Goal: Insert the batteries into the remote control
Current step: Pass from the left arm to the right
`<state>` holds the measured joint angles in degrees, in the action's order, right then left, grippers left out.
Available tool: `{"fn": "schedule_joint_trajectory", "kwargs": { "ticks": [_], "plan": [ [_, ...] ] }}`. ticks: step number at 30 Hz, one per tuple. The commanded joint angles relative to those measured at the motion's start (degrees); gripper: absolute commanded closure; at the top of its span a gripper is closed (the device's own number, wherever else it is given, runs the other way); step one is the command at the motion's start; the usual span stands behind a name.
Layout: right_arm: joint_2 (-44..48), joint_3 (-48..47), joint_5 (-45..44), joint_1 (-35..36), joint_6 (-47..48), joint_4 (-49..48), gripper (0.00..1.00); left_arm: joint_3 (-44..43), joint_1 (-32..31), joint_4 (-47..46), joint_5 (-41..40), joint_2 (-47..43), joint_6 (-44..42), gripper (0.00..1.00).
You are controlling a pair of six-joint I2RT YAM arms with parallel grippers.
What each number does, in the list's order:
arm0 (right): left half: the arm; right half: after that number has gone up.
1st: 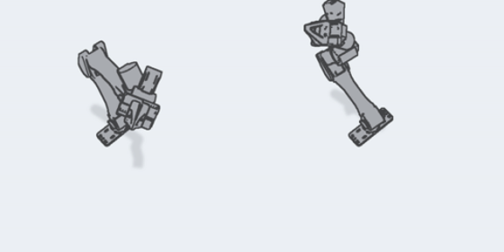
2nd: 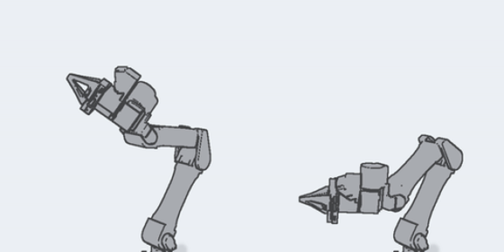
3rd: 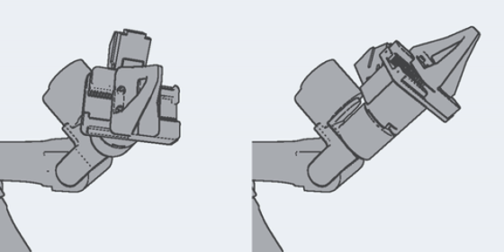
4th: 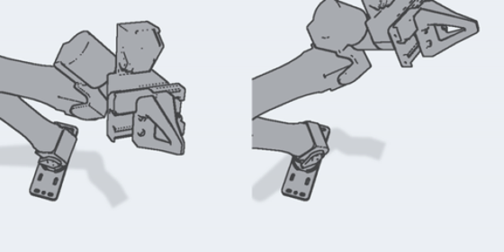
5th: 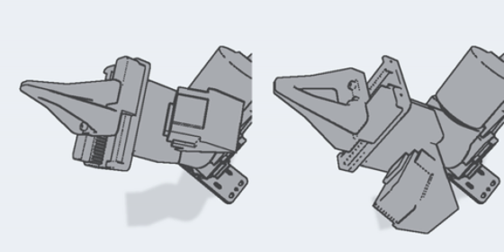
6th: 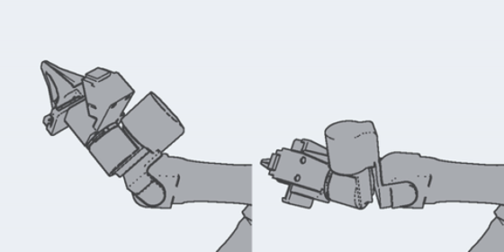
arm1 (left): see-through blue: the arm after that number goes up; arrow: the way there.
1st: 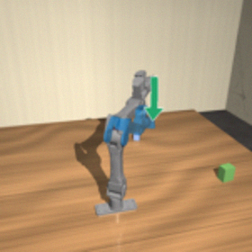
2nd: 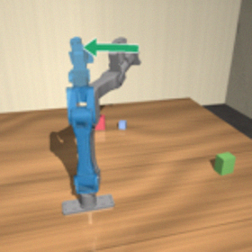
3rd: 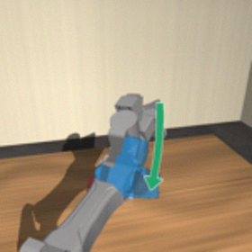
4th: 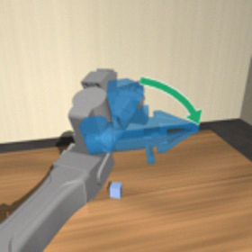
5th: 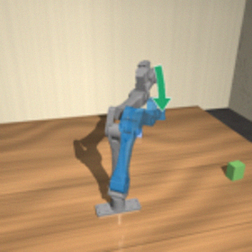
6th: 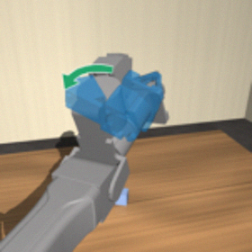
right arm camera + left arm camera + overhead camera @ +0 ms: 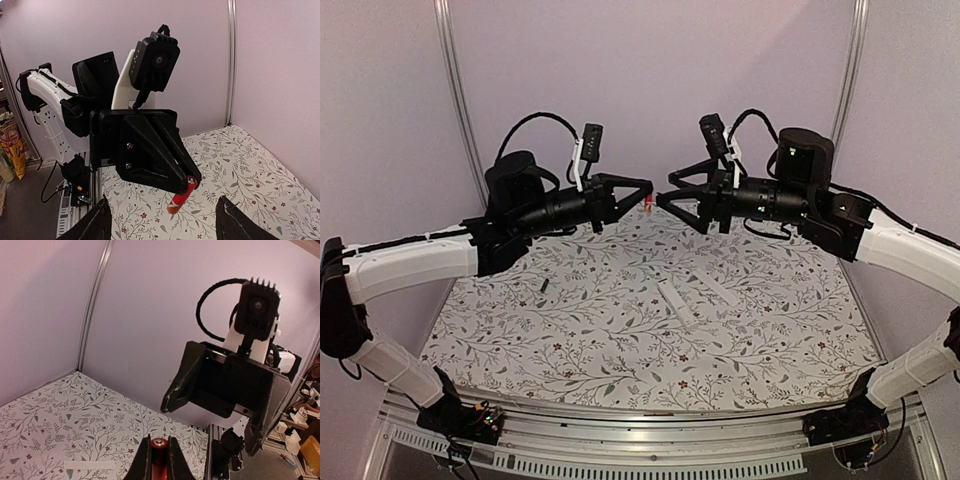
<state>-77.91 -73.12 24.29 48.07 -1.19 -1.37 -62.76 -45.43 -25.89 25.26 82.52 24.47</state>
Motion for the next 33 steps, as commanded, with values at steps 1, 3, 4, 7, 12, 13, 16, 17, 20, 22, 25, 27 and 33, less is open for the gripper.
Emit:
{"fn": "schedule_joint_trajectory", "kwargs": {
  "ticks": [1, 3, 4, 7, 12, 13, 16, 17, 20, 22, 25, 27, 33],
  "plan": [
    [1.09, 2.93, 7.25, 0.0, -1.14, -4.62, 0.34, -0.95, -3.05, -6.46, 0.0, -0.32, 0.81, 1.0],
    [1.18, 2.9, 8.36, -0.05, -0.85, -4.63, 0.38, -1.5, -3.84, -6.77, 0.12, 0.08, 0.75, 1.0],
    [1.22, 2.96, 8.35, -0.01, -0.83, -4.62, 0.4, -1.67, -4.21, -6.92, 0.5, 0.24, 0.8, 1.0],
    [1.52, 3.73, 7.88, 0.0, -1.13, -5.12, 0.47, -2.13, -5.02, -6.99, 1.09, 0.95, 0.57, 1.0],
    [1.69, 4.08, 7.04, 0.0, -1.78, -5.4, 0.63, -2.61, -5.97, -6.73, 1.18, 1.22, -0.34, 1.0],
    [1.7, 4.17, 6.68, -0.01, -1.79, -5.32, 0.64, -2.69, -6.11, -6.72, 1.12, 1.24, -0.4, 1.0],
    [1.79, 4.48, 6.04, 0.0, -1.81, -5.29, 0.72, -2.8, -6.41, -6.67, 1.34, 1.33, -0.84, 1.0],
    [1.92, 4.49, 5.95, 0.0, -1.8, -5.31, 0.76, -2.74, -6.53, -6.64, 1.37, 1.38, -0.87, 1.0],
    [2.12, 4.6, 5.77, 0.0, -1.8, -5.31, 0.85, -2.78, -6.76, -6.63, 1.55, 1.62, -0.93, 1.0],
    [2.3, 4.65, 5.68, 0.0, -1.8, -5.32, 0.92, -2.8, -6.85, -6.63, 1.68, 1.75, -1.0, 1.0],
    [2.44, 4.87, 5.38, -0.01, -1.97, -5.31, 0.97, -2.76, -6.95, -6.48, 1.89, 1.94, -1.25, 1.0],
    [2.71, 4.99, 5.2, 0.01, -2.05, -5.23, 1.0, -2.57, -6.96, -6.34, 1.85, 2.1, -1.23, 1.0],
    [3.11, 5.23, 1.89, 0.0, -2.44, -3.64, 1.0, -2.44, -7.01, -4.8, 1.08, 2.66, -1.78, 0.7]
  ]
}}
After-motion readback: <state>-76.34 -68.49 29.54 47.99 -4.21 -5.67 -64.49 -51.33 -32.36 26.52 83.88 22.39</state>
